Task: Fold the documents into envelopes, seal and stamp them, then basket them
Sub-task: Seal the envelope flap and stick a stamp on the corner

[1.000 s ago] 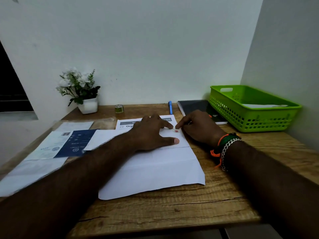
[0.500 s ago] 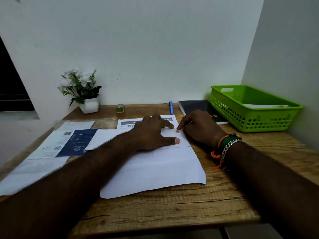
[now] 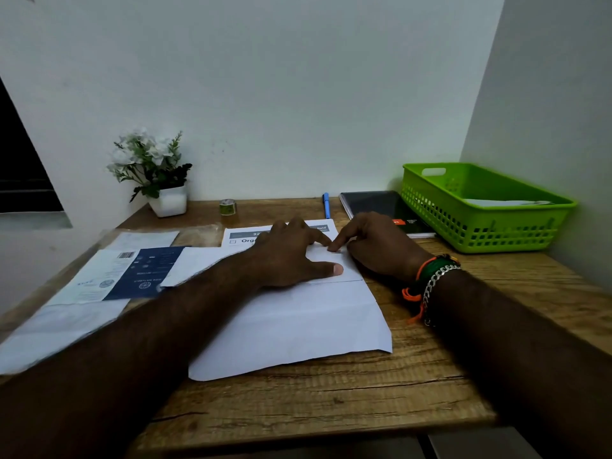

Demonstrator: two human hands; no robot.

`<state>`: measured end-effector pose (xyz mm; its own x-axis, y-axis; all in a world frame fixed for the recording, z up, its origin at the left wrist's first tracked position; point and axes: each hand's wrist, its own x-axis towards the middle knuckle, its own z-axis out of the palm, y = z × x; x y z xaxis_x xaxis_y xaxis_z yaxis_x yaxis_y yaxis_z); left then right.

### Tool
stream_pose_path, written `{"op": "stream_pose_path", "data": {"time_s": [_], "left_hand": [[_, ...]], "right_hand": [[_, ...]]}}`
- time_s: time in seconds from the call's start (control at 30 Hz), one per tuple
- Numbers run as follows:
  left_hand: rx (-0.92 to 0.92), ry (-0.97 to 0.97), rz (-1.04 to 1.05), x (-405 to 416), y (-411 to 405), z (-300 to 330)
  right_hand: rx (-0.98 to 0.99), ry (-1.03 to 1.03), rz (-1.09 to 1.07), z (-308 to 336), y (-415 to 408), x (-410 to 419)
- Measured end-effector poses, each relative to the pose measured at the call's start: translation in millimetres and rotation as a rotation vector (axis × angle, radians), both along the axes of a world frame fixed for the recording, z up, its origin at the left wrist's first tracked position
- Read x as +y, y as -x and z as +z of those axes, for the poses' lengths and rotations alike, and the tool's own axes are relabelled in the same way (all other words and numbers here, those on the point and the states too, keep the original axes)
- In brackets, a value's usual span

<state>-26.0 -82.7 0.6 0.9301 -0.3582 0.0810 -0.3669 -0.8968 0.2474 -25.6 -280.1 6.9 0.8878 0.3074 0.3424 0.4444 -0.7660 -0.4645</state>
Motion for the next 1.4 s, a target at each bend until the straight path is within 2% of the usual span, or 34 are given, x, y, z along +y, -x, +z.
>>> {"op": "stream_pose_path", "data": {"time_s": [0.17,0.4,0.8,1.23,1.4], "left_hand": [[-0.001,0.004,-0.003,0.5,-0.4,0.2],[0.0,0.004,-0.007,1.2,-0.9,-0.6],[0.0,0.015,-0.004,0.2,0.8,0.4],[-0.014,0.021,0.008,-0.3,2.0,-0.3],[-0.014,0.01,0.0,0.3,1.8,-0.4]], "right_hand": [[0.01,-0.045,-0.003,4.6,5.5,1.5],[-0.021,-0.059,-0.115,5.7,3.5,2.8],[-0.071,0.0,-0.017,-1.2,0.6,3.9],[-0.062,0.059,-0.15,3.6,6.8,8.3],[-0.062,0.054,-0.109,5.0,6.2,5.3]]}}
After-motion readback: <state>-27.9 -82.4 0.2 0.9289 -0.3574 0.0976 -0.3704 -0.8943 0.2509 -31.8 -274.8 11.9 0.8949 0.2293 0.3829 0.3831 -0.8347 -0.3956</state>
